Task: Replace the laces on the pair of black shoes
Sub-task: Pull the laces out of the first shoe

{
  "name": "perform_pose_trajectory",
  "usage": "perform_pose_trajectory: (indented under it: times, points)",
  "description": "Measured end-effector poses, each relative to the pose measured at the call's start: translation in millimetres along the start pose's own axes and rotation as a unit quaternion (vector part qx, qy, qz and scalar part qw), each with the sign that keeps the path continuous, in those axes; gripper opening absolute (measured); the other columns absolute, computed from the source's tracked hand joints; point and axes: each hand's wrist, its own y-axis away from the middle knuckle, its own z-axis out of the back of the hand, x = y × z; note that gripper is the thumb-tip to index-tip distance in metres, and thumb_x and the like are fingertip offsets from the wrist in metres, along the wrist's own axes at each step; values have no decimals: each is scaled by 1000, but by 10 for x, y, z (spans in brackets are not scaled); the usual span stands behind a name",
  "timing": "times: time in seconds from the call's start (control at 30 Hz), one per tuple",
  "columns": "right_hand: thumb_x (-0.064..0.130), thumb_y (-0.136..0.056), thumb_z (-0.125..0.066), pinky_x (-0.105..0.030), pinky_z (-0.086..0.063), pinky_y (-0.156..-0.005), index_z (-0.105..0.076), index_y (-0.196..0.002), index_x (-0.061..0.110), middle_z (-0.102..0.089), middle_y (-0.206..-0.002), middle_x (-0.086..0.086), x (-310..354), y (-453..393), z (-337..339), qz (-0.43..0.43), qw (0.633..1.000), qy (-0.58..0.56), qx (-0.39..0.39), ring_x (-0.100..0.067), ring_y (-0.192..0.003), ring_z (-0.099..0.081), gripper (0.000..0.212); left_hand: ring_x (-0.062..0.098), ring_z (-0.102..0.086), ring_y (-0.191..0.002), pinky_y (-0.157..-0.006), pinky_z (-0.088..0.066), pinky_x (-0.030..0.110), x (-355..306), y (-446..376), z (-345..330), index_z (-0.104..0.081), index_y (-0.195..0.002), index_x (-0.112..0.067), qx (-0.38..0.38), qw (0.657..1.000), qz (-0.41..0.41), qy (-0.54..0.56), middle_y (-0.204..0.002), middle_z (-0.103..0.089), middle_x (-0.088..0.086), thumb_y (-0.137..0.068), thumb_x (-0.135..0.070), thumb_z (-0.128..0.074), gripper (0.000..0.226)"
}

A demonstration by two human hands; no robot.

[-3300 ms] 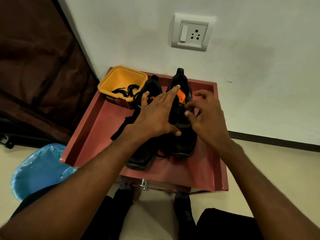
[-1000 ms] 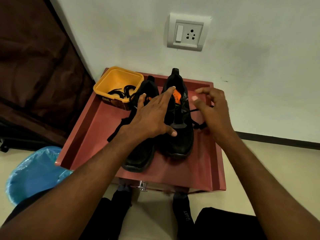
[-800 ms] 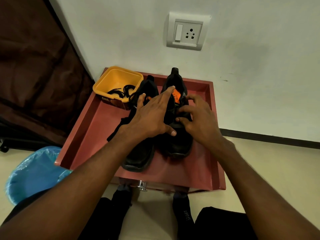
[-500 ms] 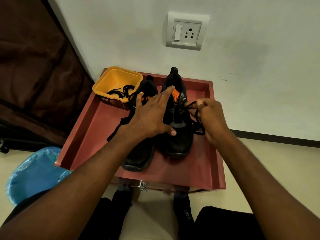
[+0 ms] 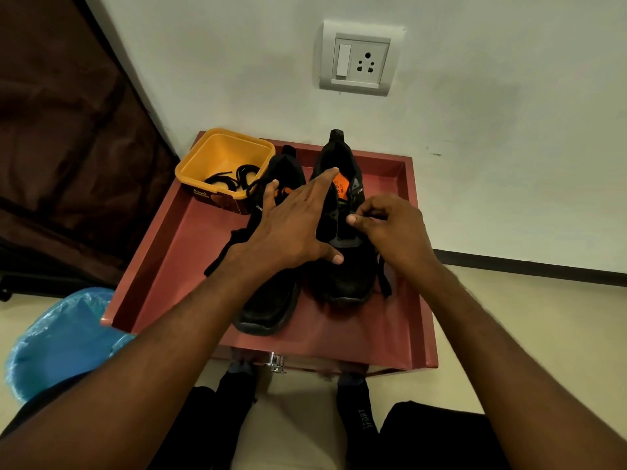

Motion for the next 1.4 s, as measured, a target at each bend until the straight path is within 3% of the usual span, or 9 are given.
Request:
perform_pose_trajectory:
  times: [0.2, 0.37, 0.6, 0.73, 1.0, 1.17, 1.3, 1.33, 1.4]
  points:
    - [14, -98, -64, -39, -63, -82, -69, -86, 18, -74, -97, 2, -21, -69, -102, -149, 977, -148, -43, -16, -92, -73, 13, 19, -22, -156, -123, 10, 61, -8, 5, -6, 8, -162, -33, -2, 1000, 0, 4, -172, -13, -5, -64, -63, -88, 140]
    - [7, -108, -44, -32, -63, -76, -53, -101, 9, -73, -112, -19, -95, -135, 110, -301, 866, -396, -52, -25, -90, -78, 12, 18, -23, -156, -122, 11, 58, -15, 14, 19, 2, -162, -34, -4, 1000, -9, 8, -171, -15, -8, -64, -61, -88, 136]
    - [23, -95, -71, -21, -53, -60, -70, -101, 21, -70, -98, 2, -12, 7, 282, -130, 989, -62, 43, -14, -84, -70, 6, 15, 3, -159, -123, 6, 63, -9, 4, -40, -7, -163, -29, -17, 999, -25, -40, -172, 10, -12, -68, -82, -70, 126]
    - [41, -87, -80, -23, -49, -73, -70, -97, 24, -59, -104, 8, -78, 90, 223, -16, 981, 161, 106, -9, -89, -60, 22, 15, 9, -159, -122, 10, 61, -60, 22, -102, 9, -164, -25, -4, 999, -6, -42, -172, 15, -8, -66, -86, -68, 139]
    - [16, -97, -69, -35, -59, -75, -76, -89, 15, -75, -90, -2, 72, 132, 225, -124, 983, -93, 102, -15, -81, -71, 11, 14, 8, -159, -121, 13, 64, -123, 13, -158, 8, -163, -28, 6, 999, 18, -43, -172, 15, -9, -55, -95, -64, 146]
    - [5, -97, -59, -43, -54, -93, -72, -92, 13, -77, -105, -8, 39, 125, 366, -197, 909, -355, 98, -24, -100, -68, 16, 15, 7, -159, -121, 12, 65, -116, -8, -125, 7, -163, -29, 21, 999, 21, -30, -172, 13, -11, -52, -92, -70, 149]
    - [21, -103, -57, -45, -42, -112, -63, -95, 18, -74, -103, 2, 68, 43, 632, -113, 671, -733, 17, -21, -111, -70, 10, 16, 5, -160, -121, 12, 66, -117, -1, -122, 5, -163, -29, 17, 999, 19, -32, -172, 11, -10, -52, -92, -70, 148]
    - [24, -105, -55, -43, -44, -109, -65, -96, 18, -73, -99, 2, 97, 48, 661, -106, 692, -714, 4, -19, -104, -71, 14, 16, 5, -160, -121, 13, 65, -117, -4, -122, 6, -163, -29, 16, 999, 18, -35, -172, 12, -9, -52, -92, -70, 148]
    - [22, -103, -60, -37, -53, -94, -71, -104, 14, -71, -92, 1, 128, 76, 613, -98, 838, -537, -22, -15, -87, -68, 13, 16, 5, -160, -120, 14, 65, -111, -9, -123, 7, -162, -30, 13, 999, 18, -34, -172, 12, -10, -51, -93, -69, 149]
